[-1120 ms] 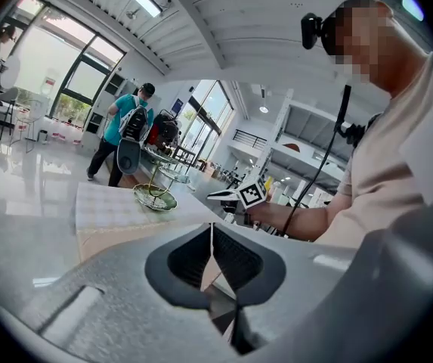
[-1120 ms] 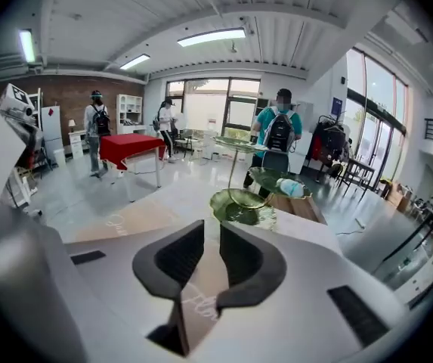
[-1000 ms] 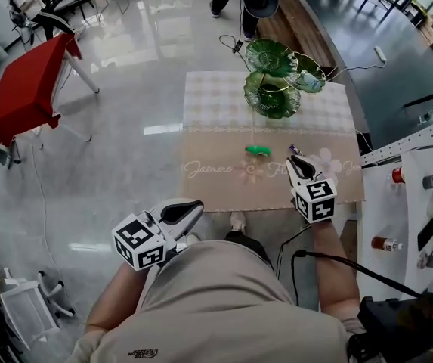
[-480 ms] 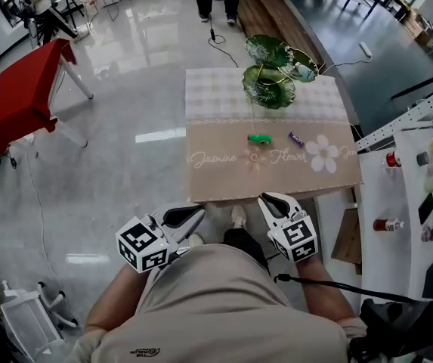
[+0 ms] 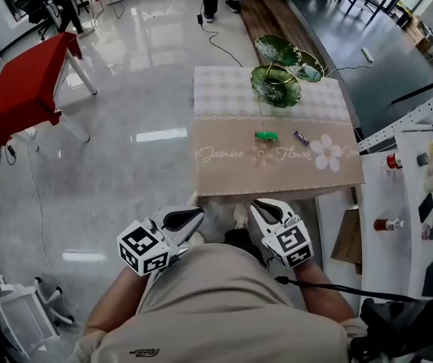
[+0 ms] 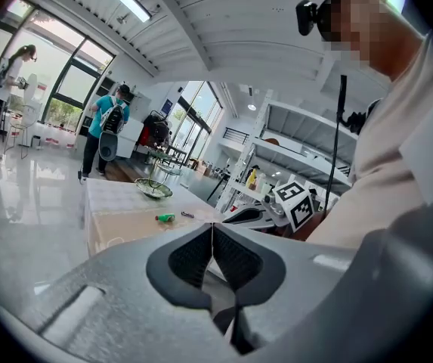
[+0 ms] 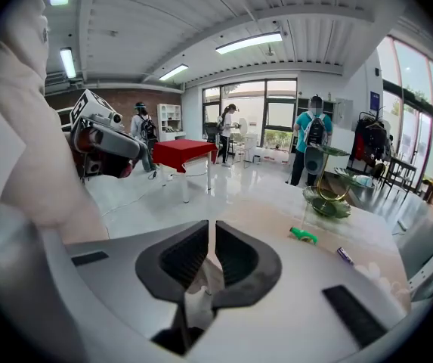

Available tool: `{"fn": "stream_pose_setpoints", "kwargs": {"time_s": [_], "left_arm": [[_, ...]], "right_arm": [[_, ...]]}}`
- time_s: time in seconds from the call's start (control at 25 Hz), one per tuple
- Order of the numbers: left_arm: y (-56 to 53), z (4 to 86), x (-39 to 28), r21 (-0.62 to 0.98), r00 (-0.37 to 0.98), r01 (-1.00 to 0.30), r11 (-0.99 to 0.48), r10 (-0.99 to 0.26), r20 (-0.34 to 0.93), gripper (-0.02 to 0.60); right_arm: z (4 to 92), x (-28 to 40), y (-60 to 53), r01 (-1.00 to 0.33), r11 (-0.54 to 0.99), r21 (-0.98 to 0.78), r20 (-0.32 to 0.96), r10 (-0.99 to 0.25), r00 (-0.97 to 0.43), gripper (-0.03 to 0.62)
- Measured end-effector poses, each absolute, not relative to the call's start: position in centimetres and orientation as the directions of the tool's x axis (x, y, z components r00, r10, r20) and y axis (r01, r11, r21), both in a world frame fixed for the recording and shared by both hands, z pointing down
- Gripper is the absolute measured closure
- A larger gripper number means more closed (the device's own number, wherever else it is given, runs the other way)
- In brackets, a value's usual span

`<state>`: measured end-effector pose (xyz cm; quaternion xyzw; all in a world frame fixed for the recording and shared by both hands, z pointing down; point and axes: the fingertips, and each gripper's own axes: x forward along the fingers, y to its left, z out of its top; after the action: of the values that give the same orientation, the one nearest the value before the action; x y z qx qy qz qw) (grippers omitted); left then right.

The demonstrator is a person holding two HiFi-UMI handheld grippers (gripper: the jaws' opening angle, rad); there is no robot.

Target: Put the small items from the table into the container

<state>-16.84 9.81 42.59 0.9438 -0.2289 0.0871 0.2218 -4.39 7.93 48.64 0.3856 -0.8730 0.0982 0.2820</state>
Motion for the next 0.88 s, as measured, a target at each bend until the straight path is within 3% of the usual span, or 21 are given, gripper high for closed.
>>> {"fn": "stream_pose_setpoints", "kwargs": {"time_s": [0.4, 0.88], "left_arm": [[9.7, 42.9, -17.2, 0.371, 0.874, -0.480, -0.795, -0.395, 0.283, 0.574], [6.3, 42.5, -14.7, 0.368, 0.862, -0.499, -0.784, -0.410, 0.297, 0.573]], "right_arm": [[48.6, -5.3, 7.4, -0.703, 0.710, 0.051, 0.562, -0.602, -0.567, 0.554], [51.4, -1.4, 3.0, -0.687, 0.726, 0.034, 0.612, -0.559, -0.560, 0.532]]}}
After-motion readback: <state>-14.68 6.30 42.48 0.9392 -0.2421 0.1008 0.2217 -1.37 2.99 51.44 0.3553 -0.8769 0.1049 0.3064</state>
